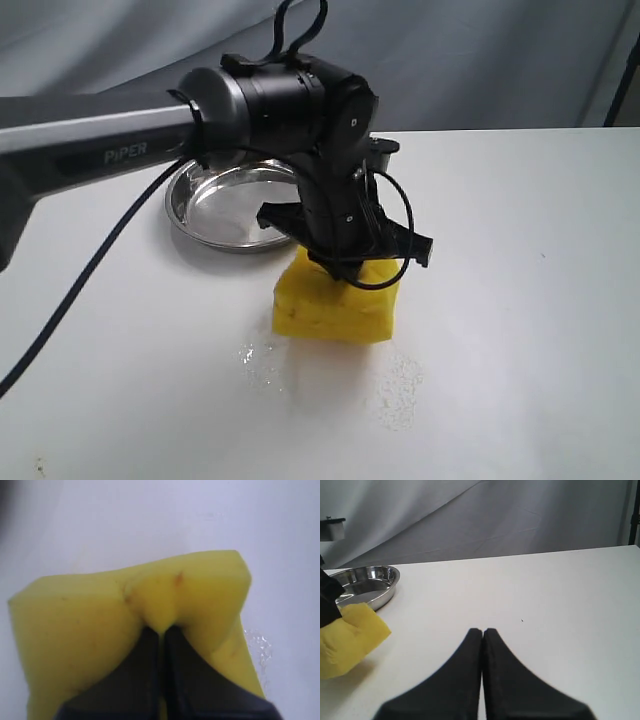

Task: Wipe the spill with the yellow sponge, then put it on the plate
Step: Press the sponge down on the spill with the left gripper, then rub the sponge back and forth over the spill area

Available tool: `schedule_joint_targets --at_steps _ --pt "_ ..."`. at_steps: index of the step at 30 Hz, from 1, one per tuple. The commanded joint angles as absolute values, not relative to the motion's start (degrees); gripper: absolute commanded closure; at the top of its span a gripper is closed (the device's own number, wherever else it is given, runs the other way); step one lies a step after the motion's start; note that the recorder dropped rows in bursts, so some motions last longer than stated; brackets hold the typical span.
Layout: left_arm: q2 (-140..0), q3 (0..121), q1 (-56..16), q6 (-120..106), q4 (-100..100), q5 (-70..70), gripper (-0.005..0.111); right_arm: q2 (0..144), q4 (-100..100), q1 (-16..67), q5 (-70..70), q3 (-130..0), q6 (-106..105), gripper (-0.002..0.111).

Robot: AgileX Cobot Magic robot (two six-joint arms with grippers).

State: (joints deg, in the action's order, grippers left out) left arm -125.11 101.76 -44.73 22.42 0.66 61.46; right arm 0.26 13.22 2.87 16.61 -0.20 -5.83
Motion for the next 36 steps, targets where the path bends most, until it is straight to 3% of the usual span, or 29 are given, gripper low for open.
schedule_joint_targets --at_steps 1,9,20,36 --pt "-120.97 103.99 -44.9 22.21 -2.94 62.79 0.107 0.0 13.46 2.89 15.77 0.0 -5.59 0.108" --pt "-119.32 104.54 -46.66 22.65 -6.62 62.79 0.107 0.0 13.46 2.89 15.77 0.0 -5.59 0.108" --pt "-131.49 103.2 -53.2 22.38 -3.16 57.88 0.107 0.0 13.46 2.89 15.77 0.0 -5.59 0.108" --pt "-134.59 102.66 -63.26 14.31 5.73 67.26 0.107 0.0 13.46 2.89 15.77 0.0 -5.59 0.108"
